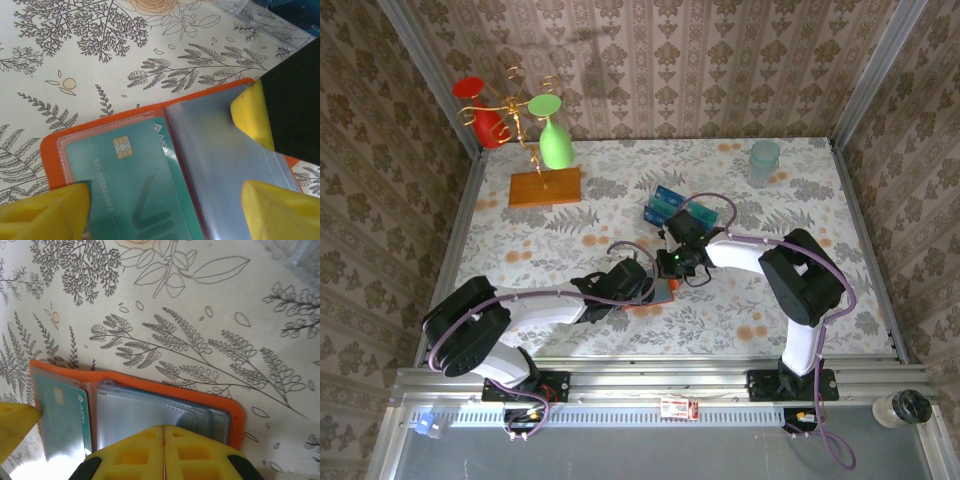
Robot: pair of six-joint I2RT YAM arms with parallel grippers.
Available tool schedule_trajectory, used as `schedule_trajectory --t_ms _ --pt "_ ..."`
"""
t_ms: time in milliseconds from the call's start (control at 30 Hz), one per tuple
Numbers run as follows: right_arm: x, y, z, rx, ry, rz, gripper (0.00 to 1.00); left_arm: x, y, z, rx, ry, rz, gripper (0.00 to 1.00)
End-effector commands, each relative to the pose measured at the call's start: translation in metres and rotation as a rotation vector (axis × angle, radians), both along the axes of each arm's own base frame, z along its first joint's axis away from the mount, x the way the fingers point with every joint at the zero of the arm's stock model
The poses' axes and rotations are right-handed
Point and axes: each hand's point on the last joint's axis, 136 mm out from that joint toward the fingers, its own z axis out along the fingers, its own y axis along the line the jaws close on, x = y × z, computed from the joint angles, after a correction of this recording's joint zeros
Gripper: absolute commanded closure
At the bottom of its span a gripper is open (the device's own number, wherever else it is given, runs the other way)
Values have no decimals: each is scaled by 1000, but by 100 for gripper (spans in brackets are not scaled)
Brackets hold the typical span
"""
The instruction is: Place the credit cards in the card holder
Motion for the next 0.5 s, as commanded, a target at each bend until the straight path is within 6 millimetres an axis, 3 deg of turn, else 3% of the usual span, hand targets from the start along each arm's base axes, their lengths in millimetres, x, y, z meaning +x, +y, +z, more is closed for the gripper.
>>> schedule_trajectory --t_ms 0,167,467 --pt "-12 9 -7 39 46 8 92 -3 -1 -5 7 2 -20 19" --pt "-13 10 -9 50 52 -7 92 -4 8 -15 44 14 -15 21" --pt "-10 14 -3 69 49 -9 91 -7 14 -32 105 36 -25 39"
